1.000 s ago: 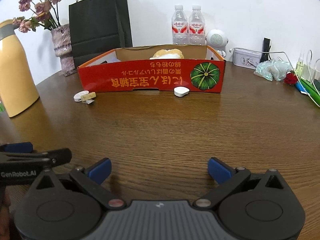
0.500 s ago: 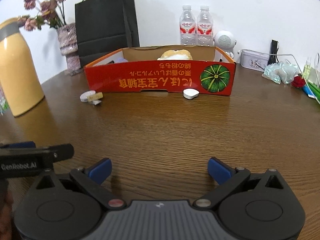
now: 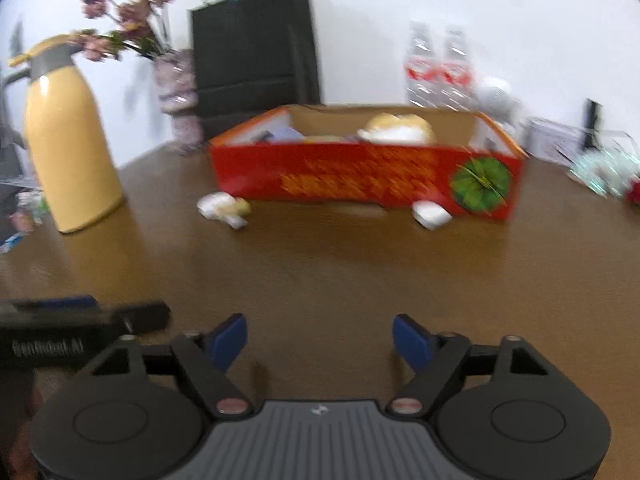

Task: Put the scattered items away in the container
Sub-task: 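Grasp the white round lid with the left gripper while the right grasps a small clear packet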

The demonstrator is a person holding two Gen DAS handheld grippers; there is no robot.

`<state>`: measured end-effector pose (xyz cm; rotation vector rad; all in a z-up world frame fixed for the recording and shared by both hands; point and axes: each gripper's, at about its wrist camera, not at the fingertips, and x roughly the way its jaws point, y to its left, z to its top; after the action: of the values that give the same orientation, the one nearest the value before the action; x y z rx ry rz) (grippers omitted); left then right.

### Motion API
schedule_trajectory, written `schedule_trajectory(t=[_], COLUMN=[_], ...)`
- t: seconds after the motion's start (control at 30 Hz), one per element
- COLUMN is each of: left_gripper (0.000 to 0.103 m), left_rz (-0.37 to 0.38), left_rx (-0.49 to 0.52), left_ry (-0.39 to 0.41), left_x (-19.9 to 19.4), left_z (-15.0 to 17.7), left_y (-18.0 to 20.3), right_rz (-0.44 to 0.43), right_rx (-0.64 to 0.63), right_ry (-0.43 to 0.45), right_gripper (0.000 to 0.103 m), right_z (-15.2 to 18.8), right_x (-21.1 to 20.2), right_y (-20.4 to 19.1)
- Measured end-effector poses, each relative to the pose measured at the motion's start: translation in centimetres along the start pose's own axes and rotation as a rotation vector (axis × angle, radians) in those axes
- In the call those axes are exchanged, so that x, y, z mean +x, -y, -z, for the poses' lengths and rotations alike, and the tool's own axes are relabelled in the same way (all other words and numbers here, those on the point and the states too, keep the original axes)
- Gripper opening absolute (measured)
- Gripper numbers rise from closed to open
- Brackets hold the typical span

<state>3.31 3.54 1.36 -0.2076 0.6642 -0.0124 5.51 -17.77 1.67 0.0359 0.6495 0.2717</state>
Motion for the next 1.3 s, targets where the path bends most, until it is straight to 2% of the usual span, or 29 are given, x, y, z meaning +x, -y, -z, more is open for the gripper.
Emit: schedule_trajectory(t=[0.1,0.17,0.27,0.33,0.4,0.5,0.57,0.6,0.73,0.87,0.97,1.03,1.13,1.2,1.27,1.3], left_gripper=[0.103,0.103,0.103,0.103,0.103,0.103,0.103,0.103,0.102,0.099,0.091,0.079,0.07,0.069,0.056,0.042], left_rz=[0.01,0.018,0.044,0.071,0.072,0.081,0.117,0.132,0.218,0.235,0.213,0.205,0.168,0.155,0.128,0.118], left_rx=[-0.009,-0.014,0.023,0.083,0.151,0.22,0.241,0.245,0.28,0.339,0.357,0.357,0.393,0.376,0.363,0.365], left_ry=[-0.005,0.03,-0.007,-0.01,-0.003,-0.009,-0.012,-0.02,-0.066,-0.061,-0.063,-0.078,-0.068,-0.069,-0.057,-0.05], left_x=[-0.3,-0.6,0.6,1.7,3.0,5.1,6.3,7.1,9.9,11.7,12.8,13.4,13.5,13.7,13.9,13.9], left_z=[-1.7,-3.3,-6.1,-7.8,-9.0,-10.0,-10.5,-10.7,-11.0,-11.2,-11.3,-11.3,-11.2,-11.4,-11.5,-11.4], left_y=[-1.5,-3.4,-6.0,-7.0,-7.4,-7.3,-7.3,-7.3,-6.3,-4.5,-3.3,-2.8,-2.3,-2.3,-2.2,-2.1], right_rz=[-0.1,-0.162,-0.227,-0.221,-0.204,-0.208,-0.201,-0.202,-0.144,-0.049,-0.023,-0.017,-0.031,-0.046,-0.059,-0.06], right_rx=[-0.073,-0.126,-0.206,-0.259,-0.299,-0.275,-0.275,-0.271,-0.261,-0.208,-0.138,-0.096,-0.067,-0.074,-0.075,-0.08], right_ry=[0.029,0.003,-0.057,-0.082,-0.096,-0.091,-0.09,-0.09,-0.108,-0.095,-0.072,-0.044,-0.007,0.003,0.003,0.001], right_gripper=[0.074,0.074,0.068,0.054,0.048,0.046,0.032,0.013,0.011,0.011,0.011,0.011,0.011,0.011,0.011,0.011], right_z=[-2.5,-4.2,-6.5,-7.3,-7.7,-8.5,-8.7,-8.7,-8.3,-7.1,-6.1,-5.6,-5.2,-5.1,-4.8,-4.5], right_x=[1.3,3.3,7.5,10.0,11.9,13.5,13.7,13.6,12.3,10.3,8.3,7.2,6.0,5.6,5.4,5.1], right_y=[-0.7,-1.5,-3.3,-4.6,-5.7,-5.7,-5.5,-5.3,-3.7,-1.1,0.6,1.4,2.2,2.1,1.9,1.7])
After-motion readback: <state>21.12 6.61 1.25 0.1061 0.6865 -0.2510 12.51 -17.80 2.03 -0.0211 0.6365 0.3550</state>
